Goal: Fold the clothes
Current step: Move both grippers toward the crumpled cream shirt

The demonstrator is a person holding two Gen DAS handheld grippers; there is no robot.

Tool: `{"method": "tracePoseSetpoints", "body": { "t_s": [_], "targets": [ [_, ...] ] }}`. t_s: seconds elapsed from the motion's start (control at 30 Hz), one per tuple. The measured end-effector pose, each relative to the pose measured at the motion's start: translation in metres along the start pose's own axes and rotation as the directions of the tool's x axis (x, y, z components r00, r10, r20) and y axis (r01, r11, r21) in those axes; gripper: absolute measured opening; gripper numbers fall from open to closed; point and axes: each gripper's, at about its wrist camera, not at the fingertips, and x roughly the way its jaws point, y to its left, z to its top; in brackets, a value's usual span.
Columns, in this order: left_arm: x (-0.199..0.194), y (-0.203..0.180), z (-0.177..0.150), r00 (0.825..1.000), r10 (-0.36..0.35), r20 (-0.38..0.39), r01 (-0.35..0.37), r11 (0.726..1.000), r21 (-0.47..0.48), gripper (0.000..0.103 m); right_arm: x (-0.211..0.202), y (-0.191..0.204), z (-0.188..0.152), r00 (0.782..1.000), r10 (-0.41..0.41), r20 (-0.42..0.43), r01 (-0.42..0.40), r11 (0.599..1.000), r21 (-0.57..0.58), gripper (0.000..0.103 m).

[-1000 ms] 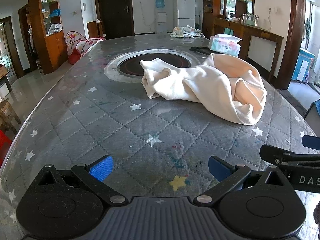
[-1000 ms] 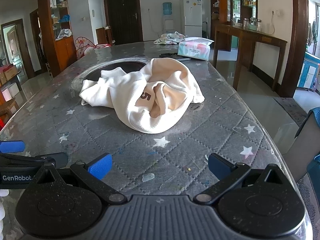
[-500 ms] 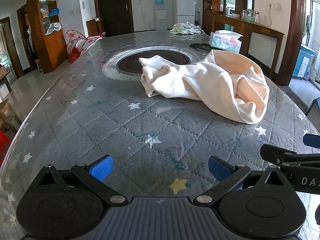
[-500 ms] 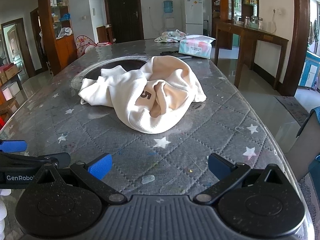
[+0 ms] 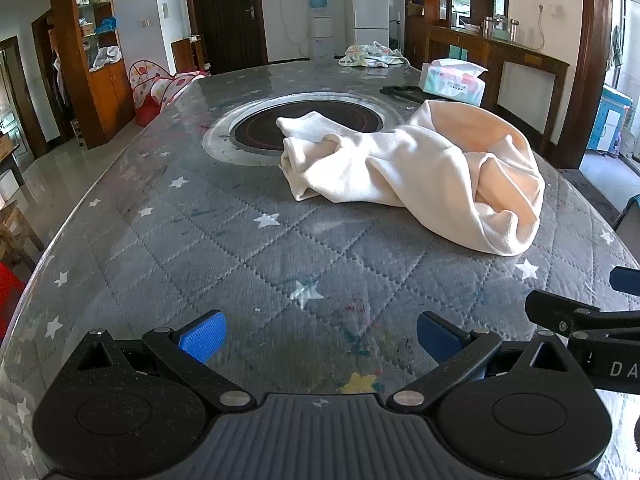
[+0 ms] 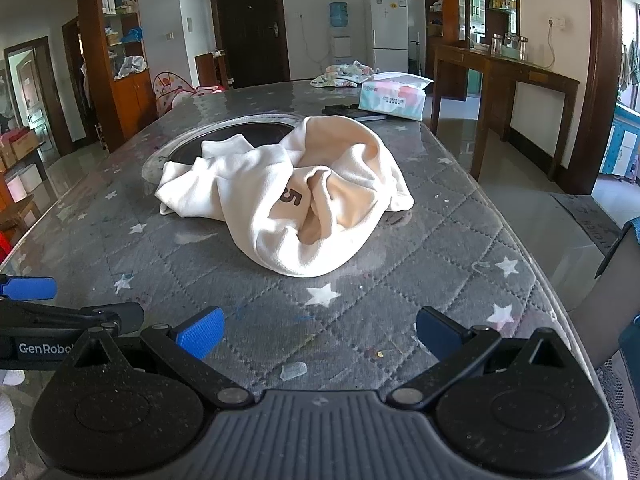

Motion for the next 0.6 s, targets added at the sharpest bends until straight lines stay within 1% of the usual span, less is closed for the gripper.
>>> {"method": "tracePoseSetpoints", "body": {
  "t_s": [0.6],
  "targets": [
    [0.007,0.003,0.017,1.0,0.007,0.009,-0.007,1.0,0.007,0.103,0.004,0.005,0.018,0.999,0.025,0.02,-0.024,0.999,-0.043,0.103]
  ]
}}
